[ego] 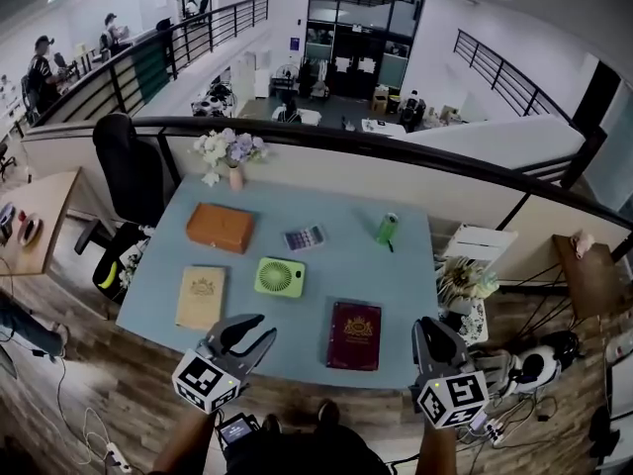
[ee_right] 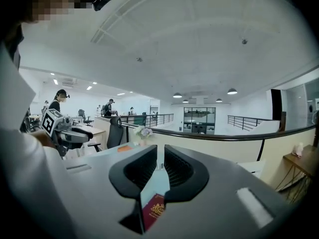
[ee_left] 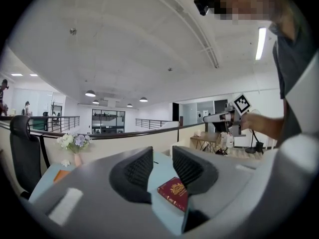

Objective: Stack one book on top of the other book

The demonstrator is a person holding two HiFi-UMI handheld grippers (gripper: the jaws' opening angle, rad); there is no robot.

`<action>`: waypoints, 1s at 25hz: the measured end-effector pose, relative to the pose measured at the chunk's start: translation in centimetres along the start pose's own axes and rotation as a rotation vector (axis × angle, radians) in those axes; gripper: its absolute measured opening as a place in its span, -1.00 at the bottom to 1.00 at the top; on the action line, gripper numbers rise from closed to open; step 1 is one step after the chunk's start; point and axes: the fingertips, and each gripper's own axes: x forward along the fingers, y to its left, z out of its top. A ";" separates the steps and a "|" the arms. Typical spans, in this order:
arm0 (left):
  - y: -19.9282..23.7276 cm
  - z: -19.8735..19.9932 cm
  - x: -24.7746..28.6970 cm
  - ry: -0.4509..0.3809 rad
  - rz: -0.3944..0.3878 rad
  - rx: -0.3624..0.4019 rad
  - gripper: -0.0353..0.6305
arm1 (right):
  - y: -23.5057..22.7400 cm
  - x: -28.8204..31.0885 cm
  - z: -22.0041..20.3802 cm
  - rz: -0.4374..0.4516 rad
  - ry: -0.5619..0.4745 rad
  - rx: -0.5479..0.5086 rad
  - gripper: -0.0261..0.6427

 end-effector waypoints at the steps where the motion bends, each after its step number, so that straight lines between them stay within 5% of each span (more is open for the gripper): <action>1: -0.2 -0.2 0.6 0.005 0.005 -0.005 -0.39 | -0.5 0.4 -0.4 0.012 0.001 0.003 -0.84; 25: -3.7 -8.8 11.0 0.157 0.084 -0.145 -0.39 | -8.3 6.8 -11.2 0.165 0.172 0.100 -0.79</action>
